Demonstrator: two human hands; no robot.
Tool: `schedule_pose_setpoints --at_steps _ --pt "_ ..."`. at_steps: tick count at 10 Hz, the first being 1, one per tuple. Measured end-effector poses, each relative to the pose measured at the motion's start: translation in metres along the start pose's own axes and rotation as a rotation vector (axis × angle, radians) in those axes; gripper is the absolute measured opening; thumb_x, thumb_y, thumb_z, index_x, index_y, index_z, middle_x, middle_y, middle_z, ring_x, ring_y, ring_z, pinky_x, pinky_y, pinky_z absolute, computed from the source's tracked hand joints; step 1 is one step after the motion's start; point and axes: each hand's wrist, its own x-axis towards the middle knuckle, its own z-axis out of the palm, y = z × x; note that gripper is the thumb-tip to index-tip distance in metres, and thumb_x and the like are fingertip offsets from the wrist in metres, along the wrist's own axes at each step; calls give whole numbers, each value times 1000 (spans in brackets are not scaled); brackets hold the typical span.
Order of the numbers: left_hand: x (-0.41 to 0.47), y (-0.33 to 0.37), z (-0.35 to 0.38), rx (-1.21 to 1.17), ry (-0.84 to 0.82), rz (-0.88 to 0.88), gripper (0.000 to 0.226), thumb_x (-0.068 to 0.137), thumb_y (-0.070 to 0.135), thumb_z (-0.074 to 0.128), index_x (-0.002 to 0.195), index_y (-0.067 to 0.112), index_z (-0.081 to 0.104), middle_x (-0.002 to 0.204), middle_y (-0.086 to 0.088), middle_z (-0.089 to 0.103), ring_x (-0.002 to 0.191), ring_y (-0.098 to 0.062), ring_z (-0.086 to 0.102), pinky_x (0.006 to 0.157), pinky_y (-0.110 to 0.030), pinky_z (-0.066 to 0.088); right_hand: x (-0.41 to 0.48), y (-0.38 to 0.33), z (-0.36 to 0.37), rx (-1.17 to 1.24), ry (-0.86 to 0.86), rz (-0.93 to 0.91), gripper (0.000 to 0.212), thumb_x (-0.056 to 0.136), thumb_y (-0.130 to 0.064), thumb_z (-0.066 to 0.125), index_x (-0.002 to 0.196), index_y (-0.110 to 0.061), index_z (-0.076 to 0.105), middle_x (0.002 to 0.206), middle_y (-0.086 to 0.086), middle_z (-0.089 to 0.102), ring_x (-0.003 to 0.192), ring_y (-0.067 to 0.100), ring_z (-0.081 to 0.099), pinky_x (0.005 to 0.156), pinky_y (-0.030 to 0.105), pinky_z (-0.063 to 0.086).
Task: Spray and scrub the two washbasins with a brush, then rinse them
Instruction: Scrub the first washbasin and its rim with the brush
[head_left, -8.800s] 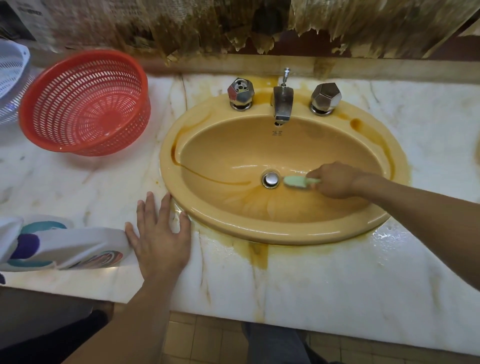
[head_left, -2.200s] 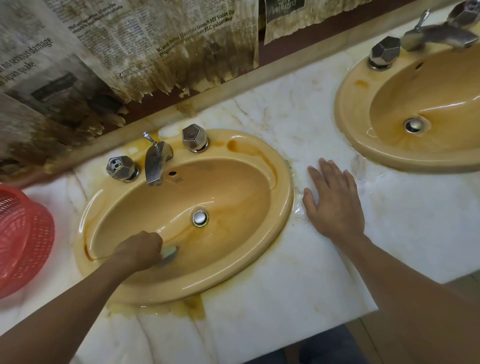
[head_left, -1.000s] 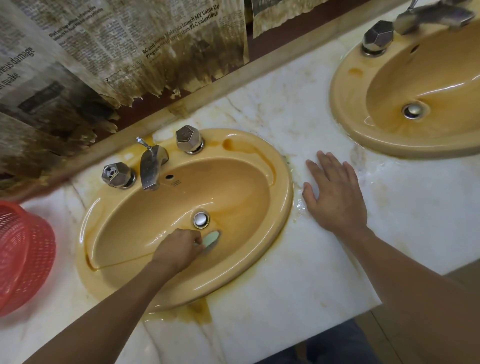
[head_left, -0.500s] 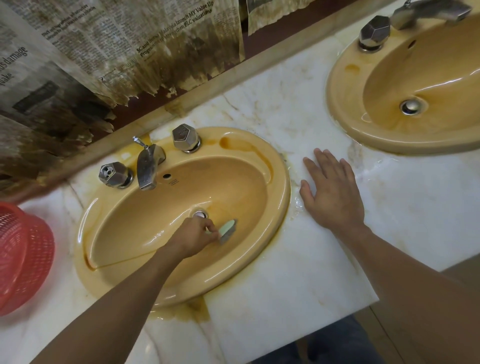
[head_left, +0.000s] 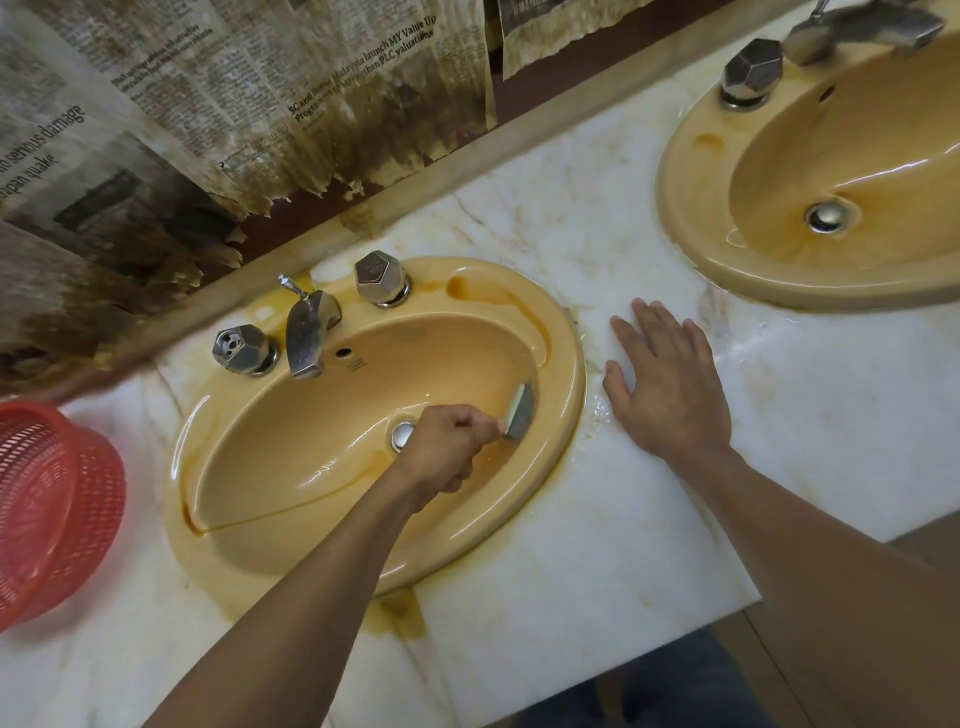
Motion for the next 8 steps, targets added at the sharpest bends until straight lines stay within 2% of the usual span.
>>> schedule_pose_setpoints --at_steps 1,2,3,4,5,6,7,8 --pt "-13 -25 -28 194 -81 -9 21 96 28 72 93 6 70 59 2 34 44 -15 28 46 -21 20 0 0 0 4 -7 1 57 101 -43 35 150 -16 47 161 9 36 152 25 27 124 48 19" --pt "-22 -52 -79 533 -104 -79 18 94 25 70 85 9 70 59 3 44 43 -13 34 43 -22 27 0 0 0 10 7 0 56 101 -42 36 150 -16 47 161 9 36 152 25 27 124 48 19" --pt "-29 -77 -131 1049 9 -195 15 87 28 67 83 14 70 80 1 69 66 -14 62 60 -27 51 0 2 2 6 12 -7 56 101 -42 37 149 -16 47 161 9 36 152 25 27 124 48 20" --pt "-37 -92 -155 1326 185 -283 27 93 42 61 99 16 65 99 -5 65 86 -25 62 79 -34 56 0 1 3 -1 14 -15 56 101 -41 38 150 -16 47 162 9 35 152 24 27 124 48 20" --pt "-32 -98 -147 1081 134 -197 18 88 39 71 87 21 74 86 3 69 80 -21 66 69 -29 54 0 1 2 7 35 -16 55 101 -40 39 149 -15 48 161 10 37 151 25 28 123 48 20" --pt "-29 -100 -129 736 13 -145 11 84 27 79 74 25 78 72 9 69 60 -14 59 51 -24 43 0 1 2 14 45 -20 54 100 -40 40 148 -14 49 160 10 38 151 26 29 123 48 20" --pt "-16 -118 -138 906 241 -142 9 85 31 76 77 28 74 91 2 69 81 -18 62 67 -30 48 1 1 3 14 45 -22 54 101 -40 40 147 -15 49 160 10 38 151 26 29 123 48 20" --pt "-13 -133 -148 976 473 -148 15 94 40 64 90 27 72 95 -6 68 82 -28 59 69 -35 48 0 1 4 16 51 -21 54 101 -40 40 148 -15 49 160 10 38 151 25 29 123 48 20"
